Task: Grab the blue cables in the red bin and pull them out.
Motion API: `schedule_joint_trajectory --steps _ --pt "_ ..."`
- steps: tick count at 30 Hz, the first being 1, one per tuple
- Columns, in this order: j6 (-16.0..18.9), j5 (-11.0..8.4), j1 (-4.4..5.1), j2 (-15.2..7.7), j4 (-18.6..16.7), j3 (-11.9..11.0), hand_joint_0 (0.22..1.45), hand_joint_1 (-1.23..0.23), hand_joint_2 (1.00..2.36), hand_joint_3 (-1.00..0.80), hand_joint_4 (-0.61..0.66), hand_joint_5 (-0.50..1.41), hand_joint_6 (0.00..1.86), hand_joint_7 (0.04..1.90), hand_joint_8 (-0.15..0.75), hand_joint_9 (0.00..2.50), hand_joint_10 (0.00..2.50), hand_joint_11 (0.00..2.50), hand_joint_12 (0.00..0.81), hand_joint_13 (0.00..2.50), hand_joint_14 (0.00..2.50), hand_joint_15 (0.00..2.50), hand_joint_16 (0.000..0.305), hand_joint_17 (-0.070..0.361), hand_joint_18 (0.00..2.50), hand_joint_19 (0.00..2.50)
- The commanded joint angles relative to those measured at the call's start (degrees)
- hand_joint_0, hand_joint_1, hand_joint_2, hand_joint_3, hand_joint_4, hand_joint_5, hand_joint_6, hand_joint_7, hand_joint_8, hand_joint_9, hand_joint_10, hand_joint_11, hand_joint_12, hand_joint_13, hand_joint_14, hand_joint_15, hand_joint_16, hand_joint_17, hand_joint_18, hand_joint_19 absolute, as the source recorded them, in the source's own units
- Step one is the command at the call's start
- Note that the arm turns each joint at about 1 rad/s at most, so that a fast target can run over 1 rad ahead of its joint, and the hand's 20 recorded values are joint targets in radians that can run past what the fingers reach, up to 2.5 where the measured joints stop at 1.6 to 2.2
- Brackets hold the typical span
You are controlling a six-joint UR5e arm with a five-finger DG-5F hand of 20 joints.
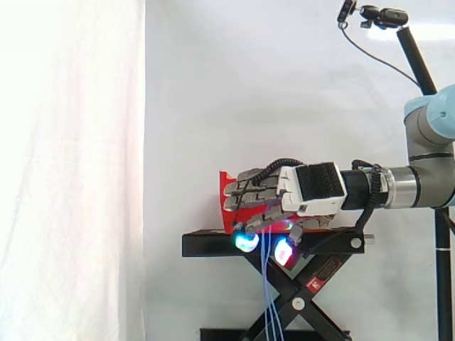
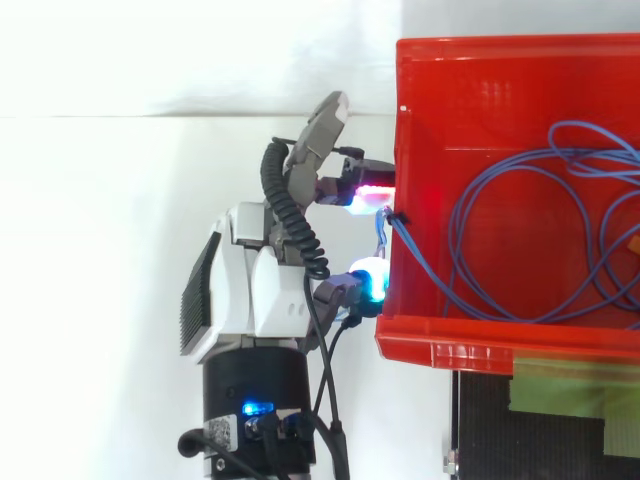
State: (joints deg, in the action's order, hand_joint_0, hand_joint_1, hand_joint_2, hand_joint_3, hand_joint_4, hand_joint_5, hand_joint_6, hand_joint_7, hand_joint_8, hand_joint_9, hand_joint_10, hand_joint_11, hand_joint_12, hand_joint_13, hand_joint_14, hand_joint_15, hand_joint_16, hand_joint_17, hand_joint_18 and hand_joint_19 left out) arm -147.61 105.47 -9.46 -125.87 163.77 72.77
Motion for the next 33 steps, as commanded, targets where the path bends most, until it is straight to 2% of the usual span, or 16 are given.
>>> schedule_joint_trajectory --steps 1,26,33 --pt "0.0 0.0 -0.12 0.0 0.1 0.0 0.74 -0.98 1.0 -1.0 0.09 0.8 0.03 0.79 0.228 0.49 0.01 0.19 0.337 0.41 0.01 0.16 0.049 0.111 0.35 0.27" --pt "0.0 0.0 -0.12 0.0 -1.6 0.0 0.75 -0.96 1.0 -1.0 0.07 0.89 0.01 0.83 0.229 0.55 0.01 0.2 0.334 0.46 0.01 0.17 0.048 0.108 0.4 0.3" --pt "0.0 0.0 0.14 0.0 -2.6 0.0 0.75 -0.95 1.0 -1.0 0.07 0.91 0.0 0.85 0.229 0.57 0.01 0.2 0.33 0.47 0.01 0.18 0.048 0.107 0.41 0.31"
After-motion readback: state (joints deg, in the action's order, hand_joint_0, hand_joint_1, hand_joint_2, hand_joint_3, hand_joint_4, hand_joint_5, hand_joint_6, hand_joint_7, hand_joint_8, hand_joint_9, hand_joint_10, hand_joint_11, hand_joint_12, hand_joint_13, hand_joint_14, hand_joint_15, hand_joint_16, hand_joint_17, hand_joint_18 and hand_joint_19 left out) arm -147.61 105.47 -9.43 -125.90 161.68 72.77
